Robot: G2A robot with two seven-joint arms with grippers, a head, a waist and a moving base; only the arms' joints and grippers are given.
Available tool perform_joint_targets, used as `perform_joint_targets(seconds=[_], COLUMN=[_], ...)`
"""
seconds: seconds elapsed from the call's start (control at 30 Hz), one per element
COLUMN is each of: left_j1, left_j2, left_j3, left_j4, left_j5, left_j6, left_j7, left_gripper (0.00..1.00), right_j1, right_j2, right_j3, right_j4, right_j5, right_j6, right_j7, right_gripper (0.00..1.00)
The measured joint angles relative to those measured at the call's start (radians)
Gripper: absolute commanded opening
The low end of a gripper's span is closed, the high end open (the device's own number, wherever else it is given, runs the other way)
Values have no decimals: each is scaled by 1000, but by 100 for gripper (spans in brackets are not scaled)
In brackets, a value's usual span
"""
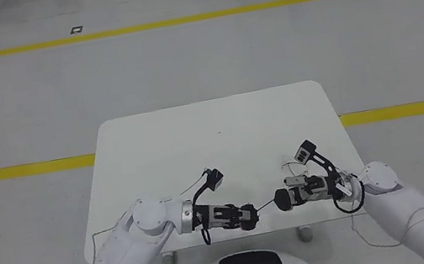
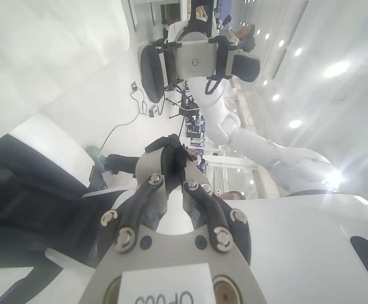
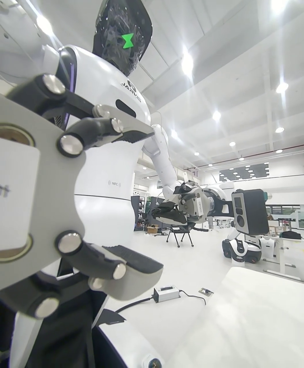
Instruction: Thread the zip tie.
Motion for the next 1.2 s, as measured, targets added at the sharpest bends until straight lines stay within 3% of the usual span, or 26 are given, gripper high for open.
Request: perform_joint_targets(seconds=[0.1, 0.47, 0.73, 0.93, 1.2], left_j1=[-3, -16, -21, -28, -43], left_j2=[3, 12, 19, 23, 25], left_j3=[6, 27, 36, 44, 66], left_j4=[-1, 3, 3, 11, 22], left_j5=[-2, -4, -13, -14, -15], left_j6=[3, 4, 9, 10, 14], left_j7=[-1, 3, 11, 16, 29], left_gripper=[0, 0, 0, 0, 0], right_j1=[9, 31, 40, 40, 39], right_j2=[10, 28, 37, 44, 52], right_j3=[-19, -63, -76, -80, -84], right_j4=[6, 17, 15, 9, 1], right_j5=[13, 39, 39, 38, 33], right_j6=[0, 0, 0, 0, 0], right_j7=[0, 0, 0, 0, 0], right_gripper=[32, 17, 14, 6, 9])
